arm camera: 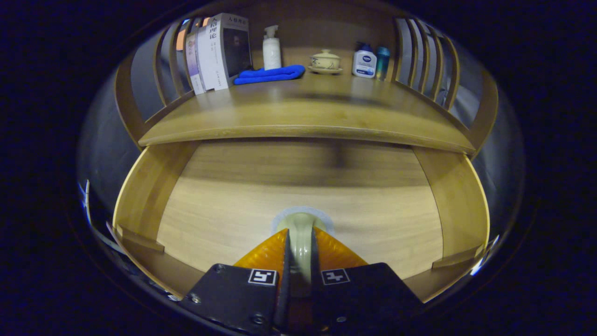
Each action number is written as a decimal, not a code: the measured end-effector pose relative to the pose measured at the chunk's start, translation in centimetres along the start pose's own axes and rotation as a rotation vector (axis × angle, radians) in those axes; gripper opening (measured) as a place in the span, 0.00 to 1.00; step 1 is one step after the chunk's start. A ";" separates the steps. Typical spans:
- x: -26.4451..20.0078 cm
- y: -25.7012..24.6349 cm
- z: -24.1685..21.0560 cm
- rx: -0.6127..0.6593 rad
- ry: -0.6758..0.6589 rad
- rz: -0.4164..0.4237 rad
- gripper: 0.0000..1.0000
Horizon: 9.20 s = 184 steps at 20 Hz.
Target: Pull open the drawer, take out the items inside it, and place them on the countertop above the cabinet.
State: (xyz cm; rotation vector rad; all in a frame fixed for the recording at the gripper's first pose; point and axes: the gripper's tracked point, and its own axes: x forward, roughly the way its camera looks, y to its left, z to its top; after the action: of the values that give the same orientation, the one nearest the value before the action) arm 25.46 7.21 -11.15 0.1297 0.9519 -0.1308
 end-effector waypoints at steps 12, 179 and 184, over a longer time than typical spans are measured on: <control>-6.6 -0.1 5.8 -0.103 -0.188 -0.037 0.22; -4.9 1.0 -2.6 0.027 -0.719 -0.022 1.00; -11.1 0.9 -3.2 -0.017 -0.781 0.008 1.00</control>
State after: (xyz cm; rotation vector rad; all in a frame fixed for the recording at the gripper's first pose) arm 16.69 9.21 -3.89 0.0561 0.1738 -0.1493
